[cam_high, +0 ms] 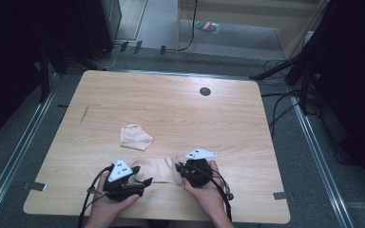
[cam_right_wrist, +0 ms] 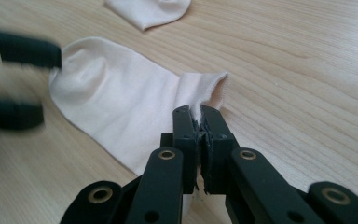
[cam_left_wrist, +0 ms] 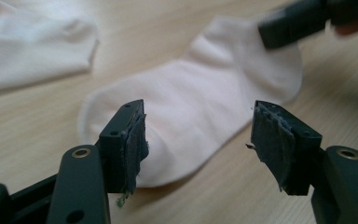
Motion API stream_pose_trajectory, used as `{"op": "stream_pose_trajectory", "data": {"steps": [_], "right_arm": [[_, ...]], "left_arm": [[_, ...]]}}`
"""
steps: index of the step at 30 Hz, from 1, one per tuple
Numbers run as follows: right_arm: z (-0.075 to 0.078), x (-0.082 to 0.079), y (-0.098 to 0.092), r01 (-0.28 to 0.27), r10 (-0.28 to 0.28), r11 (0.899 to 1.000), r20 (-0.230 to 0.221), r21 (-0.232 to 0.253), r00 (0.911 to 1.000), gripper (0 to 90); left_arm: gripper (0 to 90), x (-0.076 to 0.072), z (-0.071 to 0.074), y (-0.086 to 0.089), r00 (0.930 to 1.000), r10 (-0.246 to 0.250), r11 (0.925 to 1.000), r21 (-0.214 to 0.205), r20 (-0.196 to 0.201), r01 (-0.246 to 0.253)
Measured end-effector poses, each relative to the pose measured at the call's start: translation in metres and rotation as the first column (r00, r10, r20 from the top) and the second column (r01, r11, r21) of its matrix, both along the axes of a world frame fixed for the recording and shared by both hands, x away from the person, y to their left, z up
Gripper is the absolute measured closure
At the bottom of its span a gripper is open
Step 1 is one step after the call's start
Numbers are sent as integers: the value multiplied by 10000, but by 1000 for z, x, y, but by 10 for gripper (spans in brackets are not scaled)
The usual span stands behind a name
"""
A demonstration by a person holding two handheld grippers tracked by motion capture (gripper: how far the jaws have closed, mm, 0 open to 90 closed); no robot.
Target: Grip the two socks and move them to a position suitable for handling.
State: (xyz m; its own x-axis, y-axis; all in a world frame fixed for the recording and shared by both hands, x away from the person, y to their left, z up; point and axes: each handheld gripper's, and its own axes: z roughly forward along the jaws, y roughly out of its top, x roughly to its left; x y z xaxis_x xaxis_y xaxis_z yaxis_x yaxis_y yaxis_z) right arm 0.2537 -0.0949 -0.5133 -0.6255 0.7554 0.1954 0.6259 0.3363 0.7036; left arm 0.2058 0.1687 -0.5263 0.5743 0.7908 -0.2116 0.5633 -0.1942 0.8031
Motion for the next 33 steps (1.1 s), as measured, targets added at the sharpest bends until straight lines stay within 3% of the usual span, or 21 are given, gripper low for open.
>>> {"op": "stream_pose_trajectory", "data": {"steps": [1, 2, 3, 4, 7, 8, 10, 11, 12, 15, 16, 18, 24, 28, 33], "right_arm": [[-1, 0, -1, -137, 138, 9999, 35, -36, 9999, 868], [-1, 0, -1, -137, 138, 9999, 35, -36, 9999, 868], [-1, 0, 0, -208, 210, 9996, 79, -174, 9997, 868], [-2, 0, 0, -279, 282, 9993, 124, -249, 9995, 867], [-2, -1, 1, -277, 281, 9992, 144, -296, 9995, 867], [-2, -1, 1, -307, 311, 9992, 146, -275, 9994, 866], [-2, -1, 2, -370, 378, 9988, 241, -322, 9990, 866], [-2, -1, 2, -376, 385, 9987, 265, -336, 9989, 866], [-2, -1, 2, -324, 334, 9989, 279, -340, 9991, 866], [-2, -1, 0, -197, 208, 9993, 321, -329, 9993, 867], [-1, -2, -1, -102, 111, 9995, 295, -310, 9995, 867], [-1, -2, -4, -17, 27, 9994, 311, -334, 9995, 869], [2, -11, -14, 99, -94, 9986, 104, -515, 9999, 871], [4, -24, -23, 127, -119, 9978, 127, -651, 9998, 871], [-3, -30, -35, 209, -207, 9959, 32, -877, 9998, 873]], "left_arm": [[363, 4, 3, 10, 9997, 222, 9991, -356, 30, -221], [382, 4, 3, 10, 9997, 222, 9991, -356, 30, -221], [409, 13, 4, 27, 9971, 760, 9953, -603, -48, -761], [434, 20, 2, 36, 9914, 1286, 9902, -523, -250, -1297], [481, 27, -2, 43, 9863, 1541, 9855, -629, -582, -1577], [481, 30, -6, 43, 9878, 1351, 9874, -718, -768, -1407], [536, 34, -12, 31, 9902, 801, 9958, -354, -1148, -847], [584, 34, -12, 31, 9902, 801, 9958, -354, -1148, -847], [656, 34, -17, 21, 9916, 700, 9974, 217, -1083, -681], [878, 31, -16, 21, 9954, 418, 9990, 167, -859, -405], [897, 31, -16, 21, 9954, 418, 9990, 167, -859, -405], [900, 26, -10, 24, 9970, 349, 9994, 46, -696, -347], [900, 14, -5, 26, 9897, -277, 9994, -242, -1408, 245], [900, 9, -5, 20, 9874, -622, 9980, -34, -1454, 624], [900, 10, -15, 17, 9839, -583, 9977, 230, -1687, 631]]}}
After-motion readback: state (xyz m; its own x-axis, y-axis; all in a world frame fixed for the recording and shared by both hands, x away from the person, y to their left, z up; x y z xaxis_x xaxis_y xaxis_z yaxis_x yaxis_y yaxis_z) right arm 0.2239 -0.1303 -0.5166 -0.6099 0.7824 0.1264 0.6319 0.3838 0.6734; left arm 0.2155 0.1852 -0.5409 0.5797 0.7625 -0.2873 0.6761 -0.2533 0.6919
